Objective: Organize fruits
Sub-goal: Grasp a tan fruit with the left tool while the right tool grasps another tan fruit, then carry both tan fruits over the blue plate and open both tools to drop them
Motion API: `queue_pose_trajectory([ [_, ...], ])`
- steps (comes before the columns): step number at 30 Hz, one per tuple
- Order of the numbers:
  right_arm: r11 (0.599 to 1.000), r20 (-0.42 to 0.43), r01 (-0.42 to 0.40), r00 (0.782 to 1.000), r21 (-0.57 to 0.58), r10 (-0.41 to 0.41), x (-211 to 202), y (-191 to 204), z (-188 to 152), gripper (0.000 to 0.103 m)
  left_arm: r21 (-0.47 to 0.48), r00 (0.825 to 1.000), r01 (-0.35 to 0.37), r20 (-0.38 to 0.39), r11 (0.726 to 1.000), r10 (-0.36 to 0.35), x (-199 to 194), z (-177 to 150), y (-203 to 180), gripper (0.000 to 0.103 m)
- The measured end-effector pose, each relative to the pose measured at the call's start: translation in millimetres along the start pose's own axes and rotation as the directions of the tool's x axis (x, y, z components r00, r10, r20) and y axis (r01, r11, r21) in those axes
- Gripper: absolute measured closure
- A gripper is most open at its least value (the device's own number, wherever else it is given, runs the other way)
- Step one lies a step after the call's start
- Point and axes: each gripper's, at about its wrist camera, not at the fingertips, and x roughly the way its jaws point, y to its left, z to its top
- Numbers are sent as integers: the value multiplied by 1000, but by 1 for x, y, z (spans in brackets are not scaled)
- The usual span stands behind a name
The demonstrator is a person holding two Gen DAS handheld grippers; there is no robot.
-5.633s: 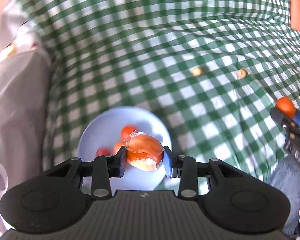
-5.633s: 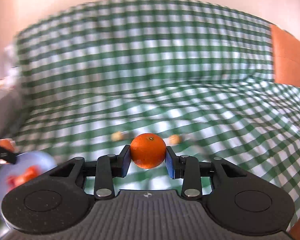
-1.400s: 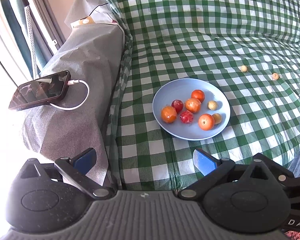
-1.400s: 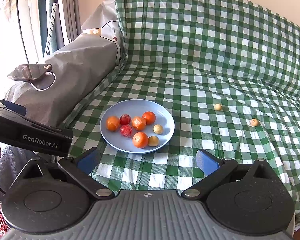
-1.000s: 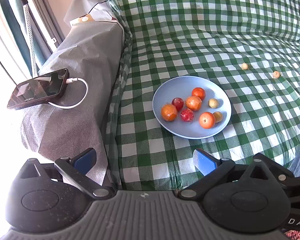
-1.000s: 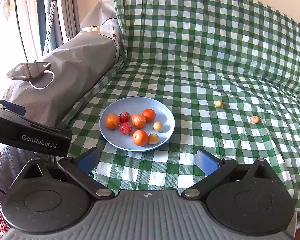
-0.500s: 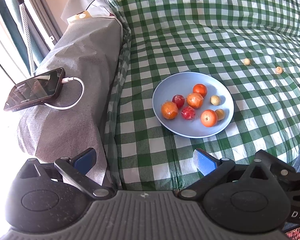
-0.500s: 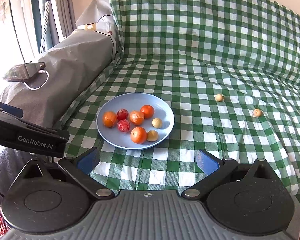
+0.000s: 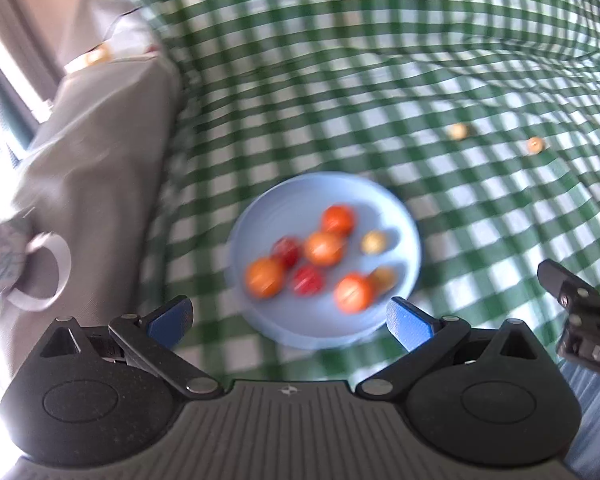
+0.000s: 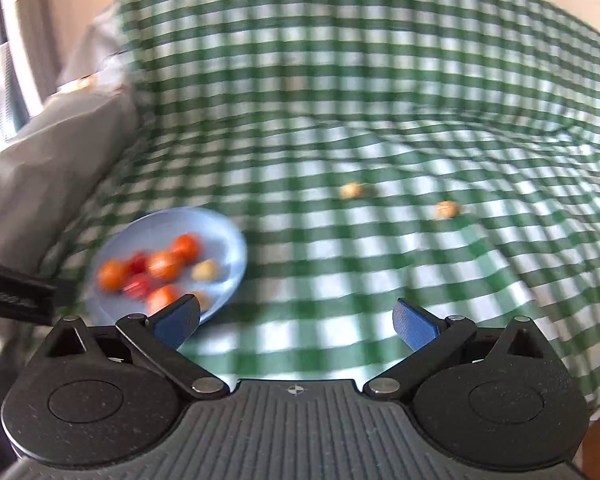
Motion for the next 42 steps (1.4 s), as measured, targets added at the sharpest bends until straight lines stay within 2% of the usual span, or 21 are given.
queue_pose_trajectory([
  [6,986,48,138,989,95,-143,58,-77,22,1,57,993,83,76,995,-87,50,67,-64,0],
  [14,966,45,180,980,183,-192,173,-154,51,1,126,981,164,83,978,-175,159,144,-155,0],
  [21,971,59,183,979,156,-194,249,-191,59,8,183,978,176,82,967,-193,223,171,-194,0],
  [23,972,54,196,977,133,-204,262,-195,57,14,184,978,186,59,965,-200,235,172,-197,2],
  [24,972,45,199,978,126,-206,269,-197,55,20,171,975,201,60,965,-214,238,171,-196,8],
  [25,972,59,197,977,127,-205,271,-198,52,25,149,966,236,69,960,-248,238,171,-192,32],
  [26,972,82,197,975,126,-208,269,-197,49,31,136,955,276,75,952,-288,234,170,-190,61],
  [27,974,96,192,974,118,-204,268,-196,48,52,145,953,279,78,949,-292,230,170,-190,76],
  [28,975,103,192,974,107,-203,267,-195,49,70,155,953,278,76,948,-292,227,170,-190,75],
  [29,975,108,203,971,93,-213,267,-194,49,74,149,951,281,86,948,-296,224,169,-189,75],
  [32,971,111,211,968,113,-223,265,-197,50,74,154,952,275,96,949,-291,210,168,-184,75],
  [35,958,117,244,958,150,-262,247,-198,55,74,143,948,279,115,950,-296,180,163,-171,75],
  [39,959,172,236,950,157,-262,197,-189,62,74,125,950,261,142,957,-278,130,150,-149,75],
  [42,969,200,203,953,140,-228,154,-173,61,74,106,954,248,147,963,-262,92,131,-125,75],
])
